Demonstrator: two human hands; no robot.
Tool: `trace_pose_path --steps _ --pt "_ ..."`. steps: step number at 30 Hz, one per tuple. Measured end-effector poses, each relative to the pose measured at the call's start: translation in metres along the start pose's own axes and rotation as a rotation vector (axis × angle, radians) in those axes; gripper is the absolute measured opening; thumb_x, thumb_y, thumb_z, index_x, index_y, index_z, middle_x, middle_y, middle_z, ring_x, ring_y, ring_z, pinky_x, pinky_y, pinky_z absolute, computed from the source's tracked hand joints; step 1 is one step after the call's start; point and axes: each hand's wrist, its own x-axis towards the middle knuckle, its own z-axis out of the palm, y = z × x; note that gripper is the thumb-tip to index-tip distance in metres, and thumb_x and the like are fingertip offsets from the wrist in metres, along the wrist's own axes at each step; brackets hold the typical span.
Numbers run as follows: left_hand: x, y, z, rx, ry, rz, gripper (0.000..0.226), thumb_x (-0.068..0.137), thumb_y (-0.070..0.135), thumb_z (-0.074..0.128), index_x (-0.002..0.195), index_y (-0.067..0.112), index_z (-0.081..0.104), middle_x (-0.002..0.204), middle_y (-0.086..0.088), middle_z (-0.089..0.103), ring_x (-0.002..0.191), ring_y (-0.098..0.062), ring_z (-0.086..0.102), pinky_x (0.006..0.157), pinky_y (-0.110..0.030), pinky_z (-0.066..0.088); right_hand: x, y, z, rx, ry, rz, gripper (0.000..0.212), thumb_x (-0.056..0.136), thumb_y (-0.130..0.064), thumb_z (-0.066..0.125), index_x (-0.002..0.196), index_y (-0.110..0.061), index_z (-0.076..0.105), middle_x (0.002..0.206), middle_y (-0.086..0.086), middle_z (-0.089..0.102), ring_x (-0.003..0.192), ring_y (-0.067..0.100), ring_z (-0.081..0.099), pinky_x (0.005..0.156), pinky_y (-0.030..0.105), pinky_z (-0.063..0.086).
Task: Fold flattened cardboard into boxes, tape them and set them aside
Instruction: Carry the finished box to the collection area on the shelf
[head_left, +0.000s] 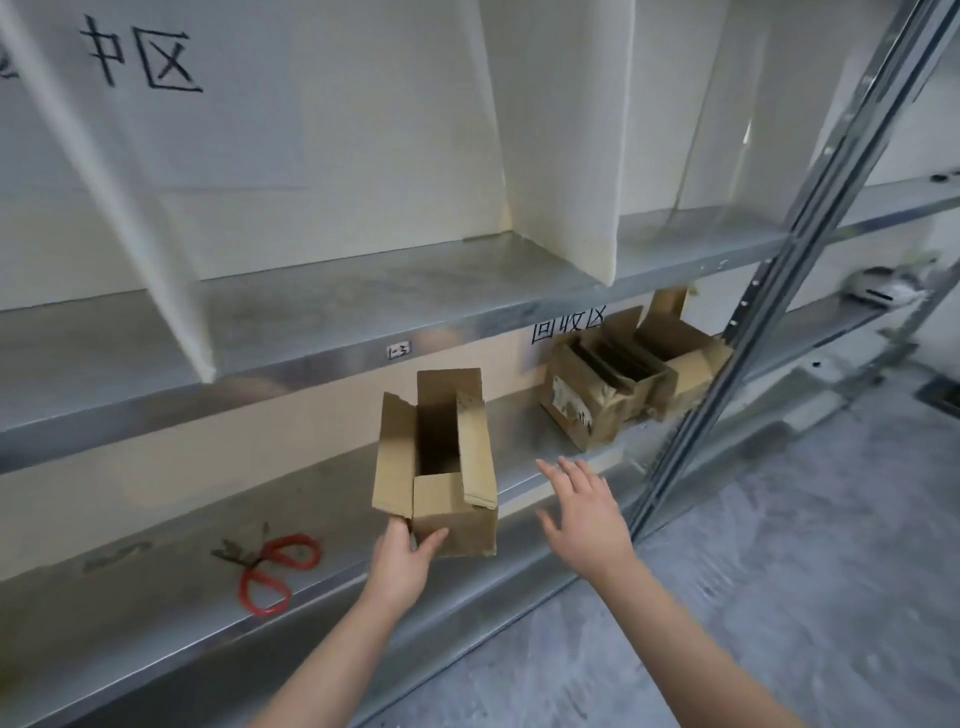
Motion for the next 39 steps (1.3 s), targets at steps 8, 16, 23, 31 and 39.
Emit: trace_pose_path --steps 8,16,23,31,39 --pt "0.060 0.050 0.093 0.005 -0.018 -0.003 0.032 0.090 0.022 0.065 0.112 0.022 0.041 0.116 0.001 0.055 0.108 -0.014 0.050 0.094 -0.026 0.039 0.054 0.089 -0.016 0.068 -0.009 0.026 0.062 0.096 -0.039 0.048 0.151 -0.034 0.019 0.159 -0.003 0.023 0.149 0.020 0.008 0.122 0.040 0.014" --pt "0.140 0.059 0.166 0.034 -0.013 -0.061 0.024 0.089 0.030 0.066 0.091 0.019 0.044 0.106 -0.007 0.060 0.099 -0.023 0.058 0.082 -0.030 0.043 0.119 0.118 -0.002 0.545 -0.095 0.103 0.063 0.089 -0.038 0.064 0.144 -0.039 0.033 0.134 -0.007 0.053 0.118 0.005 0.049 0.102 0.024 0.040" --pt "0.173 0.067 0.192 -0.013 0.011 -0.005 0.033 0.088 0.018 0.067 0.115 0.017 0.046 0.111 0.001 0.062 0.105 -0.017 0.059 0.089 -0.025 0.040 0.154 0.123 0.016 0.805 -0.079 0.336 0.053 0.089 -0.038 0.067 0.136 -0.025 0.047 0.111 -0.014 0.056 0.110 0.002 0.056 0.081 0.001 0.040" --pt "0.186 0.072 0.209 -0.103 -0.082 0.006 0.046 0.092 0.019 0.062 0.124 0.032 0.031 0.119 0.016 0.048 0.113 -0.004 0.045 0.094 -0.019 0.030 0.177 0.128 0.030 0.826 0.069 0.596 0.047 0.089 -0.040 0.066 0.127 -0.014 0.056 0.124 0.004 0.064 0.113 0.016 0.059 0.090 0.022 0.044" --pt "0.204 0.066 0.198 0.195 -0.249 -0.038 0.070 0.091 0.042 0.058 0.148 0.022 0.022 0.146 0.002 0.042 0.133 -0.018 0.040 0.109 -0.028 0.031 0.188 0.147 0.044 0.957 -0.111 0.750 0.062 0.089 -0.050 0.061 0.135 -0.010 0.048 0.124 0.002 0.057 0.115 0.023 0.058 0.093 0.038 0.053"
